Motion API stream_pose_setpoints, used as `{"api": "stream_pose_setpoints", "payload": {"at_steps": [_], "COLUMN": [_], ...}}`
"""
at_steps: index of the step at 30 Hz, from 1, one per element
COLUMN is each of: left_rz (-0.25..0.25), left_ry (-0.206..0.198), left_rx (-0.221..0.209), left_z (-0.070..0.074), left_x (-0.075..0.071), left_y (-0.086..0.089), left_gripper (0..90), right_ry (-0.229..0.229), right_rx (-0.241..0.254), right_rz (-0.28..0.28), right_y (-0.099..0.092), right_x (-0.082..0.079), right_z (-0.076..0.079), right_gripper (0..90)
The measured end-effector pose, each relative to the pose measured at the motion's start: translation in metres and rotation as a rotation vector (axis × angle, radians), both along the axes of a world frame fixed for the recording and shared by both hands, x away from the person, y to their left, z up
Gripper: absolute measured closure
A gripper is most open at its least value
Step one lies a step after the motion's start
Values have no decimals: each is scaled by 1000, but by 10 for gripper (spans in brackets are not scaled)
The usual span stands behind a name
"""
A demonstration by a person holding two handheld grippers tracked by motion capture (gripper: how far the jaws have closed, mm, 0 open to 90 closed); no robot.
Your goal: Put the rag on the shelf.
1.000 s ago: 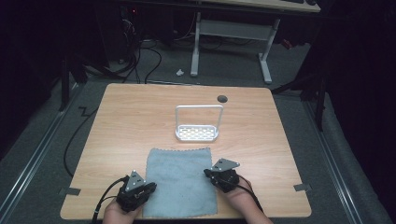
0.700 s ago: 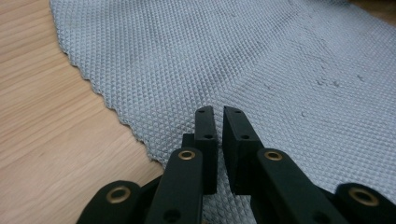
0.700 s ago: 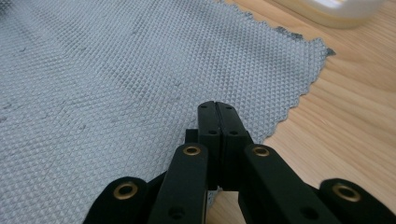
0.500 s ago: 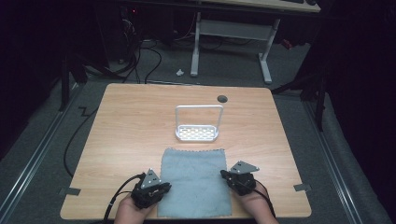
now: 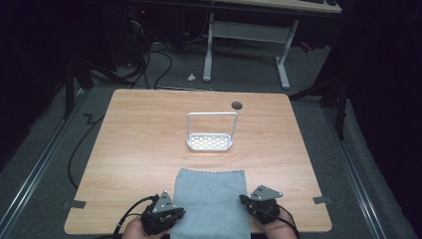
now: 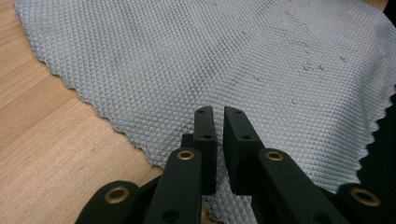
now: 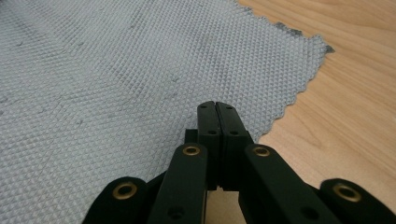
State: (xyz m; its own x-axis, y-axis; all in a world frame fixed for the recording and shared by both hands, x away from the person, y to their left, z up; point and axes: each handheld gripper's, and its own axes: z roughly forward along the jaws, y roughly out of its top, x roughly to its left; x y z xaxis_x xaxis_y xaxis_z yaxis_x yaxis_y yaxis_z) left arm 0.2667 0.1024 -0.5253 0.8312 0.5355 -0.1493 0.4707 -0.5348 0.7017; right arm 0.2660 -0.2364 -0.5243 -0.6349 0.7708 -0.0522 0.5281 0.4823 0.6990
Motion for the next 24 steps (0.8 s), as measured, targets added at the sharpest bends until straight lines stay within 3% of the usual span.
{"api": "stream_pose_setpoints", "payload": {"at_steps": [2,4,8,10,11,12,13,14,18,24], "left_rz": [-1,15,119,191,191,214,269,269,319,303], "left_ry": [5,-7,-61,-57,-57,-67,-65,-65,-35,-23], "left_rx": [-5,-12,-58,-67,-67,-66,-73,-73,-67,-78], "left_z": [0,0,4,4,4,4,3,3,-6,-8], "left_x": [1,3,25,40,40,49,65,65,95,105], "left_y": [0,2,10,12,12,14,16,16,7,-1], "left_gripper": [822,766,702,686,677,677,685,702,676,705], "right_ry": [9,-19,-34,-27,-24,-24,-22,-22,-43,-48], "right_rx": [0,30,58,63,66,66,70,70,67,79], "right_rz": [0,-15,-47,-49,-49,-49,-50,-50,-33,-60], "right_y": [0,-4,-12,-14,-15,-15,-15,-15,-12,-13], "right_x": [0,1,7,9,10,10,11,11,10,14], "right_z": [1,4,6,4,3,3,3,3,4,2], "right_gripper": [895,888,882,872,868,868,858,858,843,820]}}
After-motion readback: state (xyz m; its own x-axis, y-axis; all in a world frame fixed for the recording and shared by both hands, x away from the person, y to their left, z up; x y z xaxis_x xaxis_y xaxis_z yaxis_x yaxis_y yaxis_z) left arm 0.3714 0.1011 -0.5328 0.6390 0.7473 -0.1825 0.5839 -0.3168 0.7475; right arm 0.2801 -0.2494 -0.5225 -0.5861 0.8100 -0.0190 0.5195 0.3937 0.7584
